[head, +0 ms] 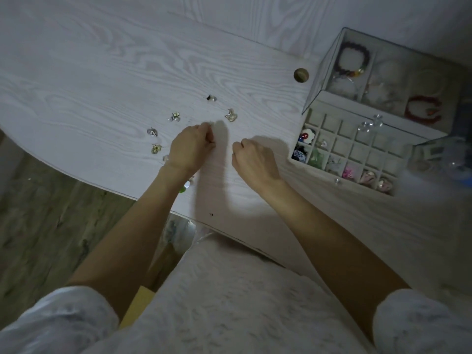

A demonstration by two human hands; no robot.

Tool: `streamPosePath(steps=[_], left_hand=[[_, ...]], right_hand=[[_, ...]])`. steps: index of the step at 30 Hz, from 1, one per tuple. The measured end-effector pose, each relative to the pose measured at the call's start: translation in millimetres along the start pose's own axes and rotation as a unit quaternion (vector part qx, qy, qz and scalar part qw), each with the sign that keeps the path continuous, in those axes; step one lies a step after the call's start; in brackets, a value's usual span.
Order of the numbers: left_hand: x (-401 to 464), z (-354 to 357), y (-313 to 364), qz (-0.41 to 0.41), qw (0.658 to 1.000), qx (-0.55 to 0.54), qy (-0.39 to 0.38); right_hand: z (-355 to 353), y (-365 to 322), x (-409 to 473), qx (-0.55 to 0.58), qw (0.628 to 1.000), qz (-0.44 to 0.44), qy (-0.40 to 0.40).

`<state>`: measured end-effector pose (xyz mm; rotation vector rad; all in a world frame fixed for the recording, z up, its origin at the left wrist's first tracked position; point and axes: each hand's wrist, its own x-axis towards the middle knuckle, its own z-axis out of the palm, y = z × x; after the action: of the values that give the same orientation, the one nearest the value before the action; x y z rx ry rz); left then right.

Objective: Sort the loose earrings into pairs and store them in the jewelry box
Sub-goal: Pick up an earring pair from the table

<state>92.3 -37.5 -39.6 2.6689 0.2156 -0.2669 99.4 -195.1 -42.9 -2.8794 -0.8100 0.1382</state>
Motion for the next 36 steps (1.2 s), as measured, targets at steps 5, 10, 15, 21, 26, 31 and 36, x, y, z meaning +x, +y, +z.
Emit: streamPosePath(steps=[5, 10, 15, 21, 26, 31, 36], left_hand=[[-19, 11, 50, 0.079, 0.990, -0.111, 0.049], [-11, 38, 118, 0.107, 0.968, -0.226, 0.000], [12, 63, 184, 0.160, 0.963, -0.216, -0.013], [30, 84, 214, 0.179, 0.977, -0.103, -0.040], [26, 86, 204, 0.207, 0.973, -0.104, 0.001], [0, 65, 173, 0.225, 0.965, -0.114, 0.076], [-13, 34, 103, 0.148, 0.976, -0.099, 0.123]], right_hand=[[-13, 34, -52, 0.258, 0.958, 0.122, 0.031], [-30, 97, -90, 0.353, 0.886, 0.271, 0.129], [-39, 145, -95, 0.312, 0.881, 0.308, 0.180], [-30, 168, -84, 0.300, 0.891, 0.295, 0.170], [-31, 169, -78, 0.221, 0.918, 0.285, 0.165], [-40, 154, -85, 0.199, 0.930, 0.246, 0.185], [-54, 94, -57, 0.284, 0.940, 0.155, 0.106]])
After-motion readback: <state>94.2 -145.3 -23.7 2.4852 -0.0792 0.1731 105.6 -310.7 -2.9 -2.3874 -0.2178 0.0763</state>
